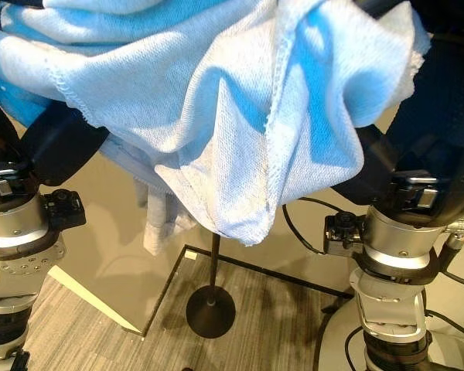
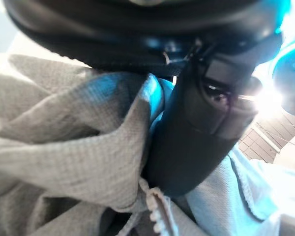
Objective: Hang the clothes on the sofa on the clothes rack.
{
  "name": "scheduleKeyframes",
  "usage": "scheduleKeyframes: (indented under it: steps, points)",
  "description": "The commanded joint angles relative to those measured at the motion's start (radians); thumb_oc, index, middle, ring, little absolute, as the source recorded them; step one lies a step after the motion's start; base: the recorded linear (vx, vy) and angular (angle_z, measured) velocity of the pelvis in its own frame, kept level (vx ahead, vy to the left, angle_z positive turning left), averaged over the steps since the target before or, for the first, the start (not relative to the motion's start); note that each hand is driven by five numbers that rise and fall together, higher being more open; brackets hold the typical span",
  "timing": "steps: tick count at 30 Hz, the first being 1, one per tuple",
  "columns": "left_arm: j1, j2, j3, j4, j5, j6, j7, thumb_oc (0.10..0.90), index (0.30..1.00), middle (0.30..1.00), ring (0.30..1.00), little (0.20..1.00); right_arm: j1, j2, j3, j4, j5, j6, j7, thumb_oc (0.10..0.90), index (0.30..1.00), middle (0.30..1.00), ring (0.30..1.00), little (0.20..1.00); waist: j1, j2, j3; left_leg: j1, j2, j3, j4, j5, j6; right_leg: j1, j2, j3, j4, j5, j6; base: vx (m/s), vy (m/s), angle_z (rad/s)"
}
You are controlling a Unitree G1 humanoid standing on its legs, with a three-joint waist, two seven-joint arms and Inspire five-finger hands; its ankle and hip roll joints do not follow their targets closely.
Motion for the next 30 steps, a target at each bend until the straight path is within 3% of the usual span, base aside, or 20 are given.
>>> scheduleKeyframes:
  steps: [1,10,17,22,28,30]
  points:
    - [-0.001,-0.046,0.1,0.055,-0.248,0.05,0.032,0.4,0.3,0.3,0.3,0.3,0.068,0.021,-0.19,0.195,0.126,0.09,-0.097,0.4,0.3,0.3,0.3,0.3,0.014,-0.02,-0.117,-0.045,0.063,-0.014,0.002,-0.03,-0.032,-0.006,-0.044,-0.044,0.033,-0.003,0.007,-0.06,-0.055,0.07]
    - [-0.032,-0.086,-0.062,0.197,-0.411,0.079,-0.126,0.4,0.3,0.3,0.3,0.3,0.075,-0.007,-0.185,0.368,0.13,0.131,-0.123,0.4,0.3,0.3,0.3,0.3,0.0,-0.013,-0.101,-0.041,0.068,-0.022,0.002,-0.028,-0.034,-0.002,-0.037,-0.056,0.039,-0.01,-0.002,-0.03,-0.038,0.05]
    - [-0.14,-0.124,-0.215,0.363,-0.522,0.12,-0.228,0.4,0.3,0.3,0.3,0.3,0.021,-0.029,-0.14,0.513,0.127,0.175,-0.157,0.4,0.3,0.3,0.3,0.3,-0.017,-0.004,-0.084,-0.038,0.07,-0.025,0.002,-0.028,-0.035,-0.001,-0.032,-0.056,0.04,-0.01,-0.005,-0.01,-0.028,0.03]
    - [-0.184,-0.133,-0.256,0.416,-0.51,0.139,-0.248,0.4,0.3,0.3,0.3,0.3,0.007,-0.019,-0.117,0.584,0.145,0.186,-0.16,0.4,0.3,0.3,0.3,0.3,-0.025,0.002,-0.073,-0.042,0.07,-0.024,0.002,-0.027,-0.034,-0.006,-0.031,-0.058,0.038,-0.007,-0.004,-0.01,-0.013,0.04]
    - [-0.142,-0.146,-0.256,0.447,-0.527,0.139,-0.26,0.4,0.3,0.3,0.3,0.3,0.02,0.015,-0.039,0.684,0.185,0.2,-0.119,0.4,0.3,0.3,0.3,0.3,-0.02,0.002,-0.063,-0.047,0.068,-0.022,0.002,-0.028,-0.031,-0.009,-0.032,-0.059,0.033,-0.003,-0.006,0.0,0.0,0.0]
    - [-0.124,-0.155,-0.256,0.462,-0.542,0.137,-0.258,0.444,0.366,0.366,0.366,0.366,0.013,0.032,0.013,0.77,0.22,0.205,-0.109,0.4,0.3,0.3,0.3,0.3,-0.017,0.001,-0.06,-0.047,0.067,-0.021,0.002,-0.028,-0.03,-0.008,-0.032,-0.058,0.033,-0.003,-0.008,0.0,0.0,0.0]
